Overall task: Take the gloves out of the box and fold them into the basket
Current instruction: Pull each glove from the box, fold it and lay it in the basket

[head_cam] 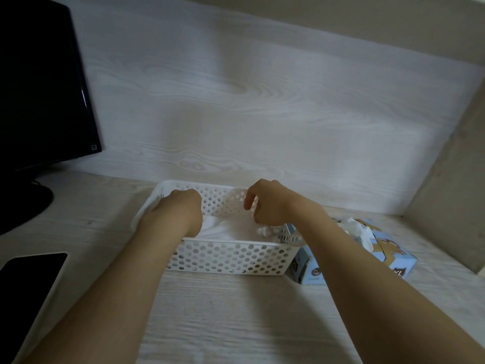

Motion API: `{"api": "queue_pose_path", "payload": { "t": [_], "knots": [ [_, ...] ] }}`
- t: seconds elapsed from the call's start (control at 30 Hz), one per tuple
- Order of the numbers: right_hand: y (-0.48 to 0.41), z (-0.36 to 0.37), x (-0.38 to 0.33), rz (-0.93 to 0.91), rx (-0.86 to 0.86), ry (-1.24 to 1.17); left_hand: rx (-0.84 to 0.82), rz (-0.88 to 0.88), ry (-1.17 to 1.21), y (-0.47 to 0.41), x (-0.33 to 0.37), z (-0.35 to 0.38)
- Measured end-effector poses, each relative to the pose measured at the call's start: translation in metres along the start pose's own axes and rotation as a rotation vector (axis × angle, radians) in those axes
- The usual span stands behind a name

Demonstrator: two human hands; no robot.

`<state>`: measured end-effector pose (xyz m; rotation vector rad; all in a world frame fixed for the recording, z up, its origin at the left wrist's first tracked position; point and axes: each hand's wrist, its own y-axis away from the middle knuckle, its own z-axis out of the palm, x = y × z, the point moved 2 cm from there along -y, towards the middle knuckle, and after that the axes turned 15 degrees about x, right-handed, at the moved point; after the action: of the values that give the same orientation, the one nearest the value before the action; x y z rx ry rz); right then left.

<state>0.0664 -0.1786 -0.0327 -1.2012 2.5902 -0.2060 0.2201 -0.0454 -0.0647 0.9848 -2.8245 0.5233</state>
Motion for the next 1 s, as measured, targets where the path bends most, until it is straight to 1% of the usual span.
{"api": "queue_pose_path", "payload": {
  "t": [0.1, 0.17, 0.23, 0.3, 0.37, 0.43, 0.5, 0.57, 0.6, 0.67, 0.73, 0.77, 0.8, 0.87, 0.9, 1.0],
  "knots": [
    [-0.001, 0.008, -0.002, -0.046, 0.091, 0.032, -0.040, -0.007, 0.003, -0.001, -0.002, -0.002],
    [0.000, 0.013, -0.004, -0.078, 0.102, 0.066, -0.083, -0.021, -0.012, 0.000, -0.004, -0.002],
    [0.002, 0.015, -0.006, -0.110, 0.100, 0.113, -0.084, -0.030, -0.016, 0.001, -0.006, -0.002],
    [0.004, 0.011, -0.011, -0.124, 0.102, 0.098, -0.047, -0.018, -0.012, 0.001, -0.006, -0.002],
    [0.008, 0.004, -0.019, -0.117, 0.050, 0.006, -0.030, 0.002, -0.015, 0.001, -0.004, -0.003],
    [0.015, 0.001, -0.025, -0.109, -0.085, -0.056, -0.075, 0.037, -0.026, 0.000, -0.003, 0.000],
    [0.021, 0.005, -0.028, -0.121, -0.215, 0.013, -0.122, 0.048, -0.019, 0.001, -0.002, 0.001],
    [0.025, 0.011, -0.030, -0.150, -0.244, 0.051, -0.087, 0.046, -0.002, 0.004, 0.000, -0.002],
    [0.026, 0.013, -0.030, -0.161, -0.227, 0.037, -0.017, 0.043, 0.012, 0.007, 0.002, -0.007],
    [0.029, 0.014, -0.029, -0.168, -0.163, 0.003, 0.184, 0.058, 0.051, 0.013, 0.010, -0.022],
    [0.033, 0.011, -0.028, -0.164, -0.061, -0.021, 0.343, 0.092, 0.110, 0.021, 0.022, -0.034],
    [0.036, 0.009, -0.027, -0.159, 0.037, -0.049, 0.400, 0.113, 0.154, 0.026, 0.028, -0.039],
    [0.040, 0.005, -0.024, -0.137, 0.173, -0.094, 0.444, 0.137, 0.204, 0.030, 0.037, -0.043],
    [0.049, -0.004, -0.016, -0.041, 0.464, -0.200, 0.507, 0.178, 0.300, 0.038, 0.051, -0.046],
    [0.055, -0.009, -0.008, 0.021, 0.579, -0.238, 0.532, 0.199, 0.331, 0.042, 0.058, -0.046],
    [0.074, -0.021, 0.021, 0.176, 0.799, -0.287, 0.607, 0.299, 0.382, 0.057, 0.078, -0.042]
  ]
}}
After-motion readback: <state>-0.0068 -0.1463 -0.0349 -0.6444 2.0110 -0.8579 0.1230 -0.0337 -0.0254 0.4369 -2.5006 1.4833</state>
